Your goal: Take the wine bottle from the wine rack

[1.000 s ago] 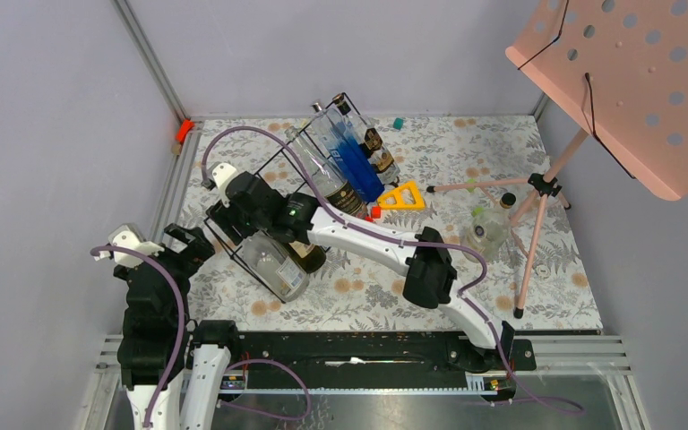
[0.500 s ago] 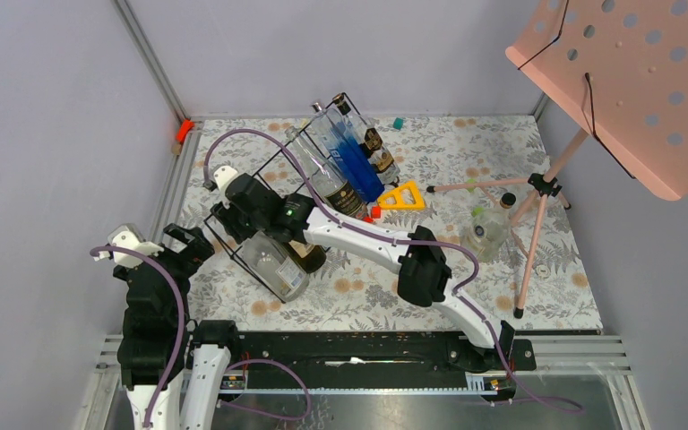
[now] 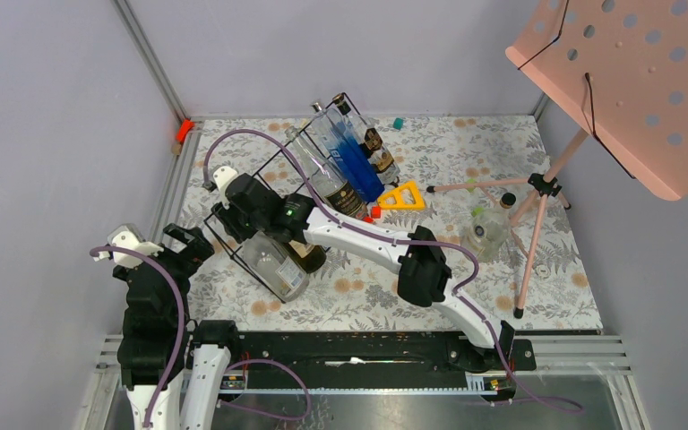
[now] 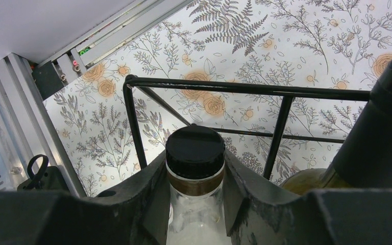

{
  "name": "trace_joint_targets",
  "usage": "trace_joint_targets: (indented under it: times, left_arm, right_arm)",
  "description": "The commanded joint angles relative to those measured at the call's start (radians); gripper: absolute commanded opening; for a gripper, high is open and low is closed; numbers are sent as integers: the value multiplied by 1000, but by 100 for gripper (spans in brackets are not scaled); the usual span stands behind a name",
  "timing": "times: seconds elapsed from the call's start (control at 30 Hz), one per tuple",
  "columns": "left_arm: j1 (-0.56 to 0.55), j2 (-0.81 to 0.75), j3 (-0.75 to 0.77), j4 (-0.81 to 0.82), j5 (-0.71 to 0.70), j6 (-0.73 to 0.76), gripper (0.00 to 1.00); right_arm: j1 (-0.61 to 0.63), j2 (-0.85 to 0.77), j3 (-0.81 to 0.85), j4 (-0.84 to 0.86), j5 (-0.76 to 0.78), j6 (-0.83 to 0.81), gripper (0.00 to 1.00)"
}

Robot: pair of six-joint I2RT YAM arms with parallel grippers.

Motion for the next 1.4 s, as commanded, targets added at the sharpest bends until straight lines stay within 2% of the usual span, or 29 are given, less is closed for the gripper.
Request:
trace_joint_targets:
  times: [0.0,0.47,0.87,1.37]
  left_arm:
    - [-2,-4,5,16,-27,-13,99]
    - [-2,-3,3,16,-35,-16,99]
    - [-2,-2,2,17,-33,-16,99]
    - [-24,5,0,17,-31,-16,99]
  right_arm:
    - [-18,-51,9,47,43,-6,0]
    - [-16,-170,-73,124,22,53,0]
    - [6,-302,-179,205,61,10,0]
    - [37,-557,-552,395,129,-32,0]
